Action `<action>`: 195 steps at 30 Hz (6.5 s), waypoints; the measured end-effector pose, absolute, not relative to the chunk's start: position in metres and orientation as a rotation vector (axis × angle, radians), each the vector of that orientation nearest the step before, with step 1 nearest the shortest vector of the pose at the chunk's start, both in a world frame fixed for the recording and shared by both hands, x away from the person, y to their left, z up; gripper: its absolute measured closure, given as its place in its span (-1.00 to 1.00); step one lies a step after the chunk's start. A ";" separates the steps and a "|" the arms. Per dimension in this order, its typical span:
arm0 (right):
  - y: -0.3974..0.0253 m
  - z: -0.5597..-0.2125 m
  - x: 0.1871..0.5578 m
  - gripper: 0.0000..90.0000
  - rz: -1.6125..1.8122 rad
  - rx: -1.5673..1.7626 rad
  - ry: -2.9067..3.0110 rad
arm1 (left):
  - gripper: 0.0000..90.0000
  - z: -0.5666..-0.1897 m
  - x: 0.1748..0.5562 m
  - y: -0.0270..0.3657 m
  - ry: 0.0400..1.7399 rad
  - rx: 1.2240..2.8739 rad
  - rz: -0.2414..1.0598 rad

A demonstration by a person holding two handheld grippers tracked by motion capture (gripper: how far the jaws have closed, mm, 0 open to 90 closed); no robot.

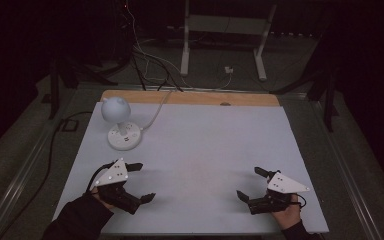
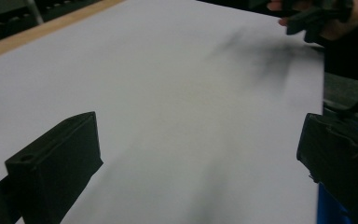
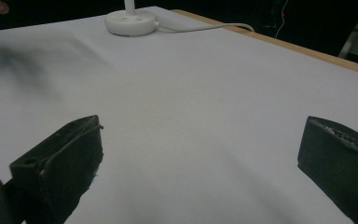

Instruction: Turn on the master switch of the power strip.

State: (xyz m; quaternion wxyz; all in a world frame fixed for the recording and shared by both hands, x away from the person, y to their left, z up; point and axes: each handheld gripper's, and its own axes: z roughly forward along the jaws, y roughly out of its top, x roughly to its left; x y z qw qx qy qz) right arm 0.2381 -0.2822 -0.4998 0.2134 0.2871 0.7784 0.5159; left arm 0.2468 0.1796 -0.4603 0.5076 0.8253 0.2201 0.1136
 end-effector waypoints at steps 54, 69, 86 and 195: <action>-0.284 -0.498 0.238 -1.00 1.451 0.803 2.141 | -0.96 -0.475 0.345 0.186 1.003 1.839 0.613; -0.285 -0.498 0.237 -1.00 1.457 0.805 2.140 | -0.98 -0.489 0.356 0.179 1.150 1.809 0.722; -0.288 -0.497 0.237 -1.00 1.464 0.807 2.133 | 0.18 -0.496 0.365 0.184 1.263 1.748 0.803; -0.289 -0.498 0.237 -1.00 1.464 0.807 2.145 | 1.00 -0.511 0.403 0.172 1.232 2.130 0.953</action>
